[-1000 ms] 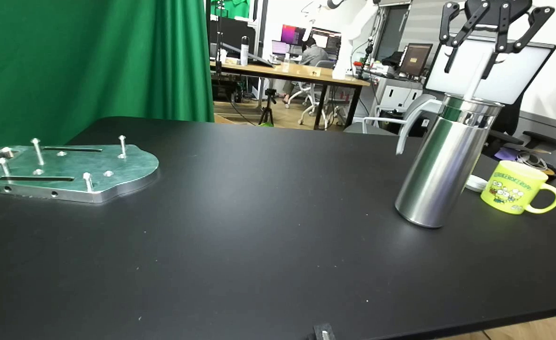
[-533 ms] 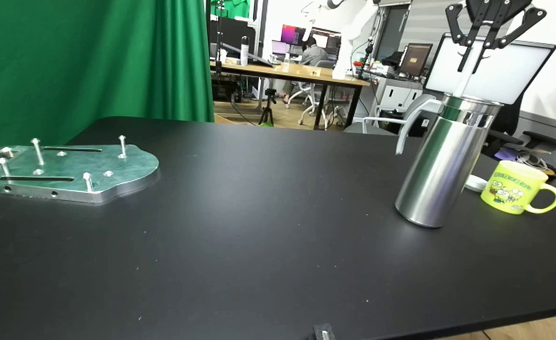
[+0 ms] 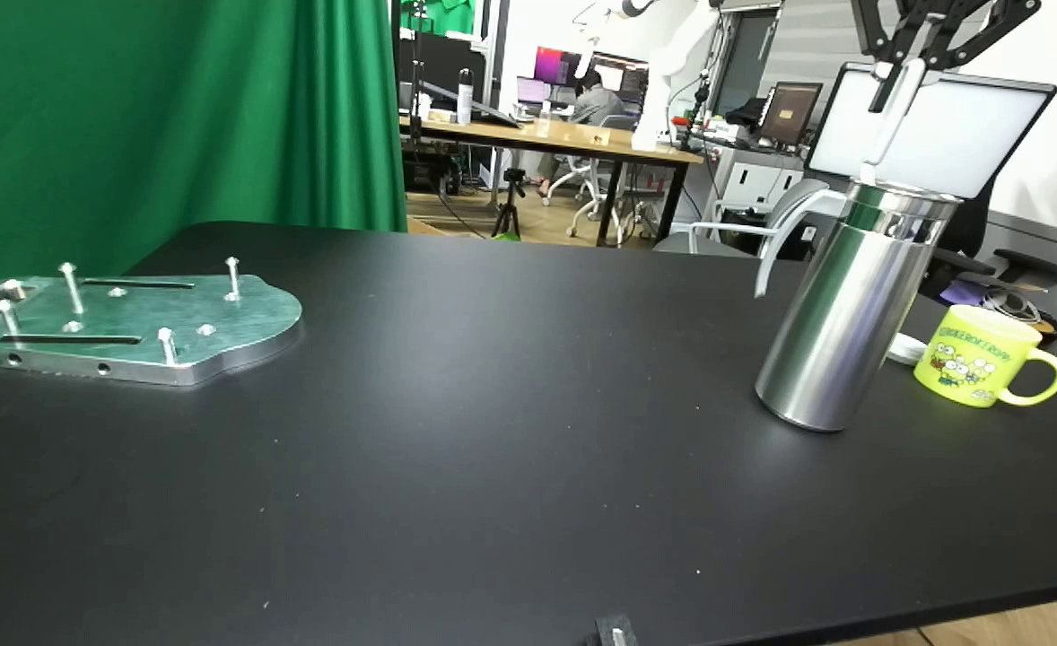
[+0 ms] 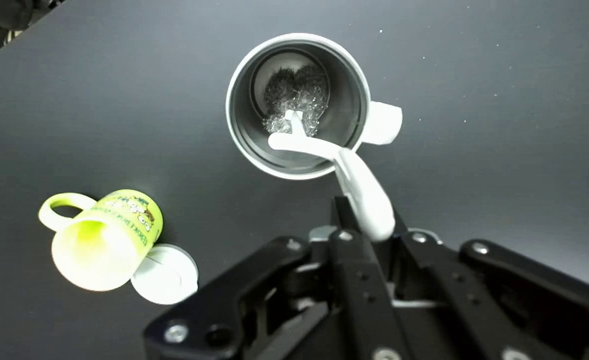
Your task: Stir the contents in the flusk.
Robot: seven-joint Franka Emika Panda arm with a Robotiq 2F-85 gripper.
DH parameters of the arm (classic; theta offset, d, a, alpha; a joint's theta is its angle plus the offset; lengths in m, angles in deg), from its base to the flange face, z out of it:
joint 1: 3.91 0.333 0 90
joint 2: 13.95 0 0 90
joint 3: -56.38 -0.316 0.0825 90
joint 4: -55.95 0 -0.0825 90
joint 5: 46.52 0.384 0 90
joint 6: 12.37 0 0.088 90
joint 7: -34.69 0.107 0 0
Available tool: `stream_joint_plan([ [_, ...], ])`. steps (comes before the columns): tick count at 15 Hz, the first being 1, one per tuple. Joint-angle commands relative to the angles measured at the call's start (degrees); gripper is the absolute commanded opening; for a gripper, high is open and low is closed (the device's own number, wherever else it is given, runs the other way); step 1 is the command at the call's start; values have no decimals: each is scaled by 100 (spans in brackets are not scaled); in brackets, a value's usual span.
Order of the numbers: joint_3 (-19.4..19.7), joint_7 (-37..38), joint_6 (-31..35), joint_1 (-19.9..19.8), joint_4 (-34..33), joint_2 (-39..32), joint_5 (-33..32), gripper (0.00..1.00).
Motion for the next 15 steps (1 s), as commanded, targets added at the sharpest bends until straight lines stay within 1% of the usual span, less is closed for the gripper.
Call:
stream_joint_plan([
  [1, 150, -751, -87, 105, 82, 341, 77, 4],
  [6, 308, -1698, -259, 111, 82, 794, 152, 4],
  [10, 458, -2236, -332, 130, 108, 1083, 267, 4],
  [12, 451, -2349, -199, 161, 219, 1098, 287, 4],
  [15, 340, -2374, 93, 263, 576, 1021, 280, 4],
])
